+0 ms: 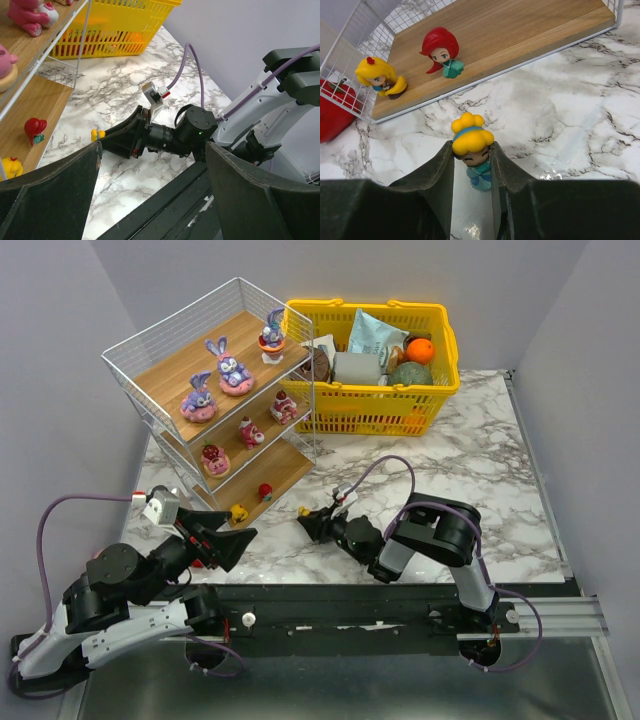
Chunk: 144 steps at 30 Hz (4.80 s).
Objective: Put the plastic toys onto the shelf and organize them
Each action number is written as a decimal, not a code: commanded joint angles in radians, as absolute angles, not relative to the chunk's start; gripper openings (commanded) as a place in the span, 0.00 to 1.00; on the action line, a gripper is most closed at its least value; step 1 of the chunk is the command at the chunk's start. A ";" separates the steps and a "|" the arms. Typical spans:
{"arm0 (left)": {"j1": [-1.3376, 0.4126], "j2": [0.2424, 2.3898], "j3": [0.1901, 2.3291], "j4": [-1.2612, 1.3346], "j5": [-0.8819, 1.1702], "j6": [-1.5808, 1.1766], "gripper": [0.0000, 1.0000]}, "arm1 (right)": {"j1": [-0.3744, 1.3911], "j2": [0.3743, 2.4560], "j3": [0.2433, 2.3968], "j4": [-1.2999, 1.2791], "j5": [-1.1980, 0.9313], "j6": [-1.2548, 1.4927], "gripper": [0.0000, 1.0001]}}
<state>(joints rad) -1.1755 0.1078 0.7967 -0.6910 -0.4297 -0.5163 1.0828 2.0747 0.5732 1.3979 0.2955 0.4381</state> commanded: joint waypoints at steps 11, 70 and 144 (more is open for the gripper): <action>-1.177 0.138 0.805 -0.693 -0.497 -0.466 0.93 | 1.121 2.089 0.537 1.680 0.279 0.337 0.23; -1.177 0.213 0.838 -0.644 -0.548 -0.411 0.96 | 1.077 2.198 0.741 1.678 0.221 0.350 0.38; -1.177 0.342 1.177 -0.907 -0.655 -0.641 0.99 | 0.934 1.993 1.092 0.083 -0.127 2.083 0.29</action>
